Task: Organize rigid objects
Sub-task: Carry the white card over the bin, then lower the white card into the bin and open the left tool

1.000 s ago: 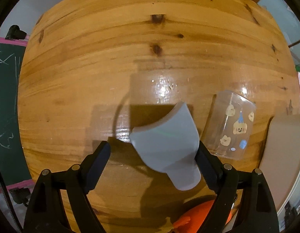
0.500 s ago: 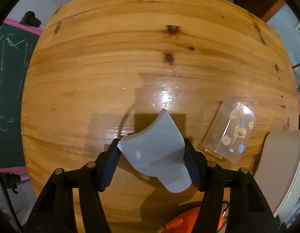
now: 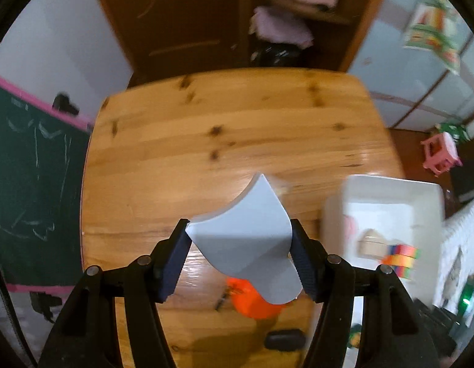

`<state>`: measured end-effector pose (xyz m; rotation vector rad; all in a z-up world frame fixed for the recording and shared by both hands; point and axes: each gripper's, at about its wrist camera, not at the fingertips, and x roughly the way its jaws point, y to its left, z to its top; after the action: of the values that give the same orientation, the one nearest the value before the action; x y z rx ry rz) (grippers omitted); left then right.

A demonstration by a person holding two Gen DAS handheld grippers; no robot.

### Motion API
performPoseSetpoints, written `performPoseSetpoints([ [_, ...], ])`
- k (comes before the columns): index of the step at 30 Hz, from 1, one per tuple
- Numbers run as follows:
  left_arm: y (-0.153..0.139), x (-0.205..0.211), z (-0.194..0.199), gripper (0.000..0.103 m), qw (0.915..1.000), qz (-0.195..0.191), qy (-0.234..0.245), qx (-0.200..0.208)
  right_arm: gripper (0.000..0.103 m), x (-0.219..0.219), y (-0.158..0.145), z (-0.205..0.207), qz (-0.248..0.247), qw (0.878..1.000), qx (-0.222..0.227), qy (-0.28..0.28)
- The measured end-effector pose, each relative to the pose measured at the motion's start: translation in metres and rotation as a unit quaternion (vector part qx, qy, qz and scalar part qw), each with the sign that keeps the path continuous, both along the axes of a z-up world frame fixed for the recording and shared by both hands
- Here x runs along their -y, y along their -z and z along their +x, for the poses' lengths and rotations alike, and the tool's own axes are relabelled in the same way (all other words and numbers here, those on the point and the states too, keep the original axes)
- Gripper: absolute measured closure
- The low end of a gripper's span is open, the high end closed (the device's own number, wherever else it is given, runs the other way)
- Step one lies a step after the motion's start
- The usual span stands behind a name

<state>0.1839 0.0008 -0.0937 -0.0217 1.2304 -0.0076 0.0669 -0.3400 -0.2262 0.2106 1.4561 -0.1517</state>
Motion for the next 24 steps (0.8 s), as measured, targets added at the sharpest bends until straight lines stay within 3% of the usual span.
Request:
performPoseSetpoints([
  [5,-0.039,0.053,-0.009,0.036,0.9983,-0.014,0.049,0.027,0.096,-0.001,-0.002,-0.001,0.003,1.000,0.002,-0.015],
  [9,-0.044,0.098,-0.019,0.036,0.9959,-0.011,0.086,0.029,0.096,-0.002,-0.003,-0.001,0.009,1.000,0.002,-0.030],
  [13,-0.026,0.135,-0.016,0.036,0.9941,-0.004,0.108,0.009,0.096,-0.001,-0.001,-0.001,0.017,0.999,0.001,-0.043],
  [24,0.060,0.203,0.001,0.036,0.9830,0.079,0.152,-0.066,0.096,-0.009,-0.004,-0.006,0.002,0.995,0.005,-0.103],
])
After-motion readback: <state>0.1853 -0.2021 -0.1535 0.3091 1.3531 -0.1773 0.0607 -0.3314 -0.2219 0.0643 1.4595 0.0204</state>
